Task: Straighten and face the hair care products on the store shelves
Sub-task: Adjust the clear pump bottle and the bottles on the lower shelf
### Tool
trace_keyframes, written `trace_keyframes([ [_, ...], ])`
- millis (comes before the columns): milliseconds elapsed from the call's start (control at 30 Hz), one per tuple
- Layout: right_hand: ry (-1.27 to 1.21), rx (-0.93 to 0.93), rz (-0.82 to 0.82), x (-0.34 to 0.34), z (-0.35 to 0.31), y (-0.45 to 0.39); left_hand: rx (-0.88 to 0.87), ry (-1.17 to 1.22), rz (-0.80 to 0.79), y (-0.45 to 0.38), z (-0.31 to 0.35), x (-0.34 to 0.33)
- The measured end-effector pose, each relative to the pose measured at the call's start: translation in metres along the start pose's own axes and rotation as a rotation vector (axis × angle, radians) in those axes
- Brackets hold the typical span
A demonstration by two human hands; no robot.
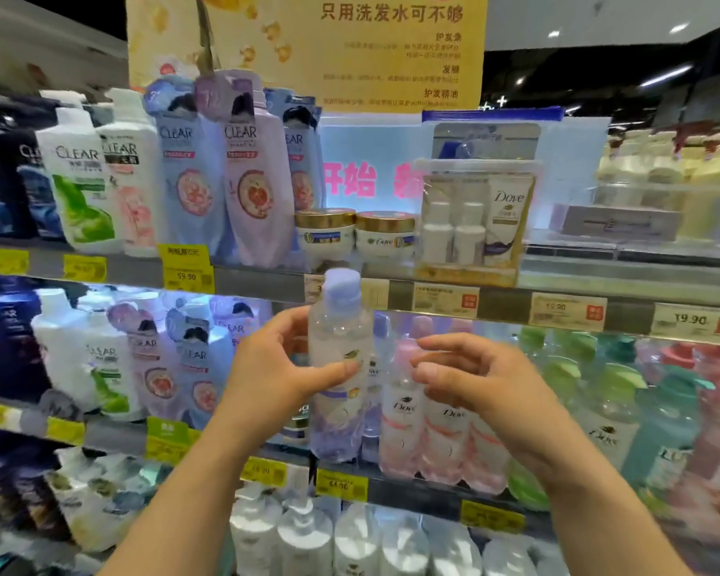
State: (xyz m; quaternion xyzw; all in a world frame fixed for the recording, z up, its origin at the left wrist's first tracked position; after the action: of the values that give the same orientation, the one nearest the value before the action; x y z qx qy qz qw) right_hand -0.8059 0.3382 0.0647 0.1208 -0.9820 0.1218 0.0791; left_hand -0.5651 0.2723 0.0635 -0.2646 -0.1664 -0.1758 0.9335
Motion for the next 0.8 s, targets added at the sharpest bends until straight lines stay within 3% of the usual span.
trace_keyframes([
  [333,-0.12,-0.081,0.232,-0.041,0.037,-0.007,0.004,-0.095,-0.179,-0.022,-0.087,-0.013],
  [800,-0.006,-0.205,0.365,-0.045,0.056,-0.014,0.145,-0.034,-0.387,-0.057,-0.141,-0.039],
])
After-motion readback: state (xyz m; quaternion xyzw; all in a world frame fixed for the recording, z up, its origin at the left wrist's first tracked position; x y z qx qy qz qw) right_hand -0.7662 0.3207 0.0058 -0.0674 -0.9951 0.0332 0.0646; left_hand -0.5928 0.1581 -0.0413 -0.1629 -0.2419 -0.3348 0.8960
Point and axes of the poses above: each hand's wrist, its own y-axis away from the middle knuckle, its own x-axis out of the back of the hand, z = x × y, the point moved 2 cm from there along -y, towards the middle knuckle, and after that the axes turned 15 degrees about -z, right-handed, at the moved point
